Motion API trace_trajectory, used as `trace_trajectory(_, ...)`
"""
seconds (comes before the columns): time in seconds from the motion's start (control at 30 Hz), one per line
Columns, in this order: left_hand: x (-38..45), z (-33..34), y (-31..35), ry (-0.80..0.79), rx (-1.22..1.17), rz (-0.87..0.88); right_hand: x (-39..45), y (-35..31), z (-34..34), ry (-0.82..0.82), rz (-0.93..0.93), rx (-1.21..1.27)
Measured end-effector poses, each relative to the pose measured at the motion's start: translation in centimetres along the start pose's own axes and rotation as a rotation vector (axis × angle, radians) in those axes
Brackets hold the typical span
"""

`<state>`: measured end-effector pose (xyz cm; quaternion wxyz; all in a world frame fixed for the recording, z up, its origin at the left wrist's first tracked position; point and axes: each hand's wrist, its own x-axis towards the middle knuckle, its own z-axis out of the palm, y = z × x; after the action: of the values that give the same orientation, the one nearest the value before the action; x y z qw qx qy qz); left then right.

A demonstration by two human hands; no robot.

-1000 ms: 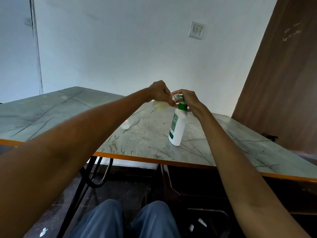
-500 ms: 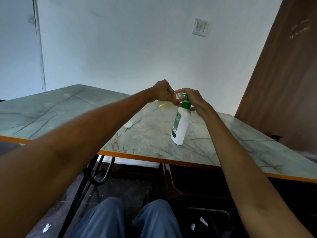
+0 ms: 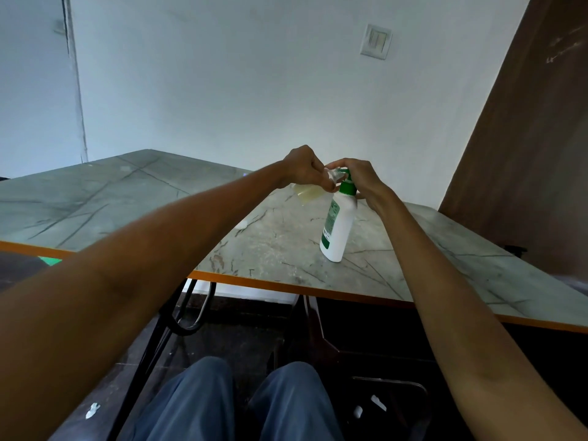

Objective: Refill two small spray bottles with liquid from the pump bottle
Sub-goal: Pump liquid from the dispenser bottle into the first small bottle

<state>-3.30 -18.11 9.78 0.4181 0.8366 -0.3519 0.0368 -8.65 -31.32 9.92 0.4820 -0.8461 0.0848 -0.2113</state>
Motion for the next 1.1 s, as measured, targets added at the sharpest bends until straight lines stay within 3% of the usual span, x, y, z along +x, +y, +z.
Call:
trace_trajectory(0.73, -0.2, -0.9, 0.9, 0.012, 0.025, 0.031, 0.2, -0.6, -0.3, 0.002, -0.012, -0.026)
trace_trajectory(0.93, 0.0, -0.2, 0.2, -0.001, 0.008, 0.023, 0.4, 0.4, 0.0, 0.008, -0.045, 0.121)
trace_trajectory(1.1, -0.2, -0.1, 0.0, -0.005, -0.027, 0.014, 0.5, 0.6, 0.1, -0.005, -0.062, 0.094)
